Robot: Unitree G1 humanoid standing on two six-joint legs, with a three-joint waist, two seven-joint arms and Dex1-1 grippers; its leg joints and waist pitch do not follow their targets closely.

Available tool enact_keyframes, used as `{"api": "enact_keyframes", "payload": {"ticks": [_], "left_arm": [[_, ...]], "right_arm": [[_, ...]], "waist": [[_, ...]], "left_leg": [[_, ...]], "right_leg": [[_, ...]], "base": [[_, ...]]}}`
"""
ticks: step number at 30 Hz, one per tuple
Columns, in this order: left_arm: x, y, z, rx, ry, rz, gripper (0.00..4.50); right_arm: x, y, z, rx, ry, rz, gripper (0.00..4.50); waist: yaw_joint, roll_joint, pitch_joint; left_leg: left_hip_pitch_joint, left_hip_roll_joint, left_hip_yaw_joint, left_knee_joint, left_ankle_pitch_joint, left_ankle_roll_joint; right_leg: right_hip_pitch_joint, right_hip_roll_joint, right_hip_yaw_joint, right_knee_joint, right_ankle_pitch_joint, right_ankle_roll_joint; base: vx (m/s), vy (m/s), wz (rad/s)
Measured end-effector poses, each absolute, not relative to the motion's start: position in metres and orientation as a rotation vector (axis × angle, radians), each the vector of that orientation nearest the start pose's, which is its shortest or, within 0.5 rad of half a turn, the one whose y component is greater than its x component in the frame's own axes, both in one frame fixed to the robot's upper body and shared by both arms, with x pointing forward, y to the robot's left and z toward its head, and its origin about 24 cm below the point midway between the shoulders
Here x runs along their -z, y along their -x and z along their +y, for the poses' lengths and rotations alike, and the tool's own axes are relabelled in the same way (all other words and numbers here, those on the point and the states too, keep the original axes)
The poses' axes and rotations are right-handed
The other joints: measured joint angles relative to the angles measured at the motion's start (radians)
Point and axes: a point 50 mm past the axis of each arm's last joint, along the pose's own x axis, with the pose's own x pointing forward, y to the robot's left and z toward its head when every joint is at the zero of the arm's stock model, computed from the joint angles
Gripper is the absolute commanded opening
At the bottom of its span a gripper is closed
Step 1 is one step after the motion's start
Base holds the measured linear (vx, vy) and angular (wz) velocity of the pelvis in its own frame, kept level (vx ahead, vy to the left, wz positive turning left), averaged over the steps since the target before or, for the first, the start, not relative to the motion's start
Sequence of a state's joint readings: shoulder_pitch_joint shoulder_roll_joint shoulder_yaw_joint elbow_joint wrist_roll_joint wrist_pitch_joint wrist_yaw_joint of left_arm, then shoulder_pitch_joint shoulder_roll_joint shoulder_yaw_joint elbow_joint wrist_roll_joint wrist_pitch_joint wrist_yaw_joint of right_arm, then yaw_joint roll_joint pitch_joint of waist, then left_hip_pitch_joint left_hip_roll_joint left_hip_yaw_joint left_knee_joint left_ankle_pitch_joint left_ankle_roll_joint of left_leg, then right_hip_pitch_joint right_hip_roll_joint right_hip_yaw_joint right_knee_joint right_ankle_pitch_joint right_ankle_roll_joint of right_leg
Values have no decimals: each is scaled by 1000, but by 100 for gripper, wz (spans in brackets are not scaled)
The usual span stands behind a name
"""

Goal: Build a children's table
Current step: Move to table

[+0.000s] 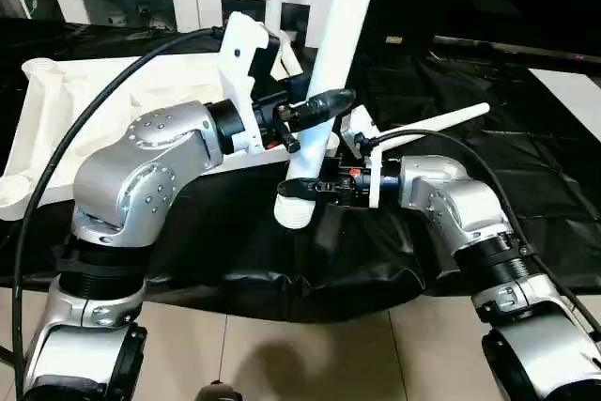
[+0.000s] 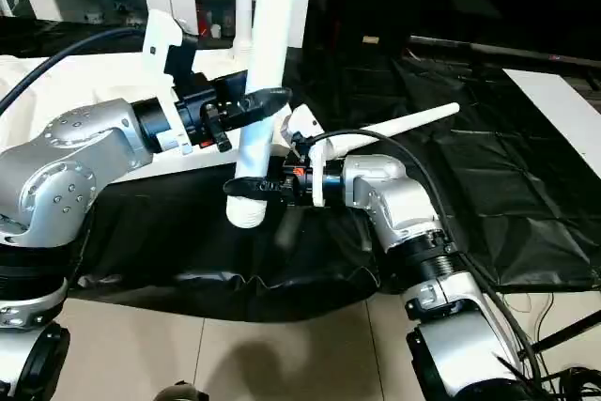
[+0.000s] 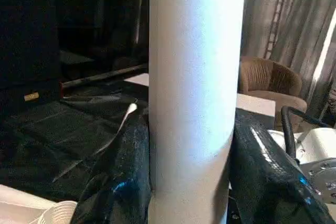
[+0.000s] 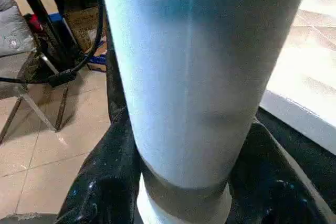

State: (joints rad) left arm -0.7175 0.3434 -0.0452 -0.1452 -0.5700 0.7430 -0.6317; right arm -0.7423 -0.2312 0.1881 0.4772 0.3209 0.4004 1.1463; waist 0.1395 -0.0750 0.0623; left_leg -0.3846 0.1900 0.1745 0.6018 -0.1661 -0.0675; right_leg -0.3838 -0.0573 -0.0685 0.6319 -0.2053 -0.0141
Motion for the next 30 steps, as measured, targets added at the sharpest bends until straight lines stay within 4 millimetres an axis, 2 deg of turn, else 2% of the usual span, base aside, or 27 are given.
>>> {"api": "enact_keyframes", "payload": {"ticks": [2, 3, 8, 10, 13, 17, 20, 23, 25, 26, 28, 30], "left_arm": [[-219, -310, 98, 1047, 40, -54, 177], [-219, -310, 101, 1047, 63, -44, 233], [-222, -306, 102, 1099, 198, -19, 249], [-226, -304, 105, 1125, 312, -37, 285], [-230, -303, 108, 1164, 482, -75, 287], [-230, -303, 113, 1170, 589, -119, 288], [-225, -309, 120, 1103, 740, -189, 288], [-217, -315, 143, 949, 872, -257, 288], [-208, -314, 162, 798, 832, -280, 288], [-202, -312, 171, 699, 738, -267, 288], [-178, -303, 195, 397, 376, -177, 288], [-153, -296, 214, 188, 190, -94, 288]], "right_arm": [[-120, -335, -79, -1385, -47, 221, 188], [-120, -335, -78, -1389, -50, 219, 188], [-123, -333, -78, -1402, -78, 192, 187], [-128, -332, -82, -1383, -101, 149, 187], [-136, -332, -92, -1343, -151, 104, 186], [-146, -326, -99, -1330, -226, 39, 186], [-151, -319, -102, -1335, -263, 5, 186], [-152, -315, -111, -1257, -248, 2, 186], [-145, -318, -123, -1128, -209, 31, 186], [-140, -320, -128, -1033, -177, 51, 186], [-124, -321, -143, -792, -102, 87, 186], [-107, -316, -154, -664, -73, 142, 186]], "waist": [[0, 0, 0], [-1, 0, 0], [2, 0, 0], [4, 0, 0], [3, 1, 0], [2, 2, 1], [4, 3, 1], [3, 6, 0], [1, 7, 0], [-1, 8, 0], [-4, 9, 0], [-5, 10, 2]], "left_leg": [[0, 0, 0, 0, 0, 0], [0, 0, 0, 0, 0, 0], [0, 0, 0, 0, 0, 0], [0, 0, 0, 1, 0, 0], [0, 0, 0, 2, 0, 0], [1, 0, 0, 1, 0, 0], [1, 0, 0, 1, 0, 0], [1, 0, 0, 1, 0, 0], [2, 0, 0, 1, 0, 0], [3, 0, 0, 0, 0, 0], [3, 0, 0, -1, 0, 0], [1, 0, 0, -2, 0, 0]], "right_leg": [[0, 0, 0, 0, 0, 0], [0, 0, 0, 0, 0, 0], [0, 0, 0, 0, 0, 0], [0, 0, 0, 0, 0, 0], [0, 0, 0, 1, 0, -1], [0, 0, 0, 1, 1, -1], [1, 0, 0, 1, 1, -1], [1, 0, 0, 0, 1, -1], [1, 0, 0, 0, 2, -1], [2, 0, 0, -1, 2, 0], [2, 0, 0, -2, 0, 2], [1, 0, 0, -2, -1, 4]], "base": [[0, 0, 0], [0, 0, 0], [0, 0, 0], [0, 0, 0], [0, 0, 0], [0, 0, 0], [0, 0, 0], [0, 0, 0], [0, 0, 0], [0, 0, 0], [0, 0, 0], [0, 0, 0]]}}
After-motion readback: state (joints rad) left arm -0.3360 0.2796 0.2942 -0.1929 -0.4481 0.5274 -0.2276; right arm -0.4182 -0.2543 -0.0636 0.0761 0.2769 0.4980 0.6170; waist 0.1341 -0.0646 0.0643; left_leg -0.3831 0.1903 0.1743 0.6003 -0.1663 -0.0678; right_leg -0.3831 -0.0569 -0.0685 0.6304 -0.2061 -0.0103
